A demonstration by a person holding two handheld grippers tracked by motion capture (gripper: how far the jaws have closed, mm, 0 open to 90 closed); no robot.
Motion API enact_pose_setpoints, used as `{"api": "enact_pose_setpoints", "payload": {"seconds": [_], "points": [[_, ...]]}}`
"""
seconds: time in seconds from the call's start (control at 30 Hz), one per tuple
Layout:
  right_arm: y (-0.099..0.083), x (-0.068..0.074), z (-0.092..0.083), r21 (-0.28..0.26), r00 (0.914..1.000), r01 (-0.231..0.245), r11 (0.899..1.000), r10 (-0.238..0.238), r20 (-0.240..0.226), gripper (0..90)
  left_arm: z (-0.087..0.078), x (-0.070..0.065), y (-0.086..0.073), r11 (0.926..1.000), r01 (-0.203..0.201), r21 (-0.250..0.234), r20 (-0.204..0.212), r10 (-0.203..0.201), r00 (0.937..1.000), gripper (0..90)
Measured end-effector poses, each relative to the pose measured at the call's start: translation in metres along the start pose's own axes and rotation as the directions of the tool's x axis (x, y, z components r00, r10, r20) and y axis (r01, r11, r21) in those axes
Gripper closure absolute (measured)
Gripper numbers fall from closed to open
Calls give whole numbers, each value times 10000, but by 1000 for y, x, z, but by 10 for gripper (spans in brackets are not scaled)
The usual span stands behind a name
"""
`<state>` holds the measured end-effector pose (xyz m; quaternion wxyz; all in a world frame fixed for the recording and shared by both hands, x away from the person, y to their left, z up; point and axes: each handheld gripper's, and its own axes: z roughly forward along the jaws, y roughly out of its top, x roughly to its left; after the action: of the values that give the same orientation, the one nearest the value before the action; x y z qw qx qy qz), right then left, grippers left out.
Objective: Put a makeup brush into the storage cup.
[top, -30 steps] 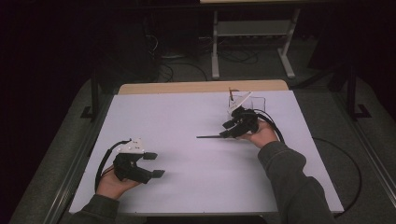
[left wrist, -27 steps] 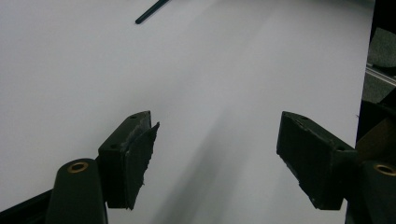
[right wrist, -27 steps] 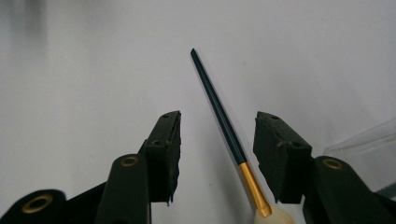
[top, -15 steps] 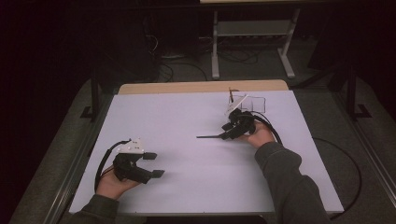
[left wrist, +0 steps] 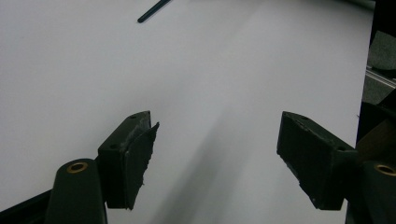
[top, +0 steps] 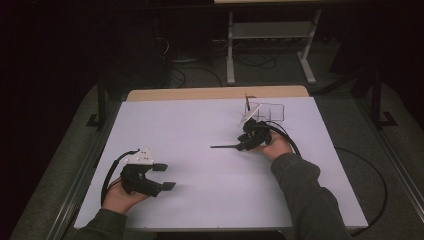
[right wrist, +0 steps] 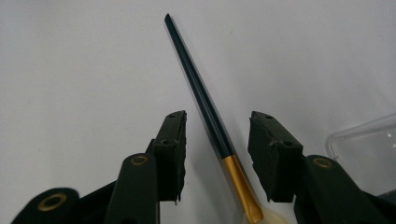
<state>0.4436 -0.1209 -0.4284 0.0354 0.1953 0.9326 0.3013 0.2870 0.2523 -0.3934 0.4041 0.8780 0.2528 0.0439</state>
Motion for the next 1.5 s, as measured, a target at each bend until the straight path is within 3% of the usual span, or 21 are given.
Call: {"api": "enact_pose_setpoints", "payload": {"seconds": [0.3,0.93,1.5], "points": [[-1,0,3,293,10000,-60,9996,57,76,652,1,1,0,10000,28,40,30,-28,10000,264],[0,1,5,661,9993,314,9973,-326,170,813,1,1,0,10000,34,28,16,-34,10000,264],[-1,-1,5,614,9999,148,9980,-148,-5,830,2,1,0,10000,61,76,-7,-61,10000,264]]}}
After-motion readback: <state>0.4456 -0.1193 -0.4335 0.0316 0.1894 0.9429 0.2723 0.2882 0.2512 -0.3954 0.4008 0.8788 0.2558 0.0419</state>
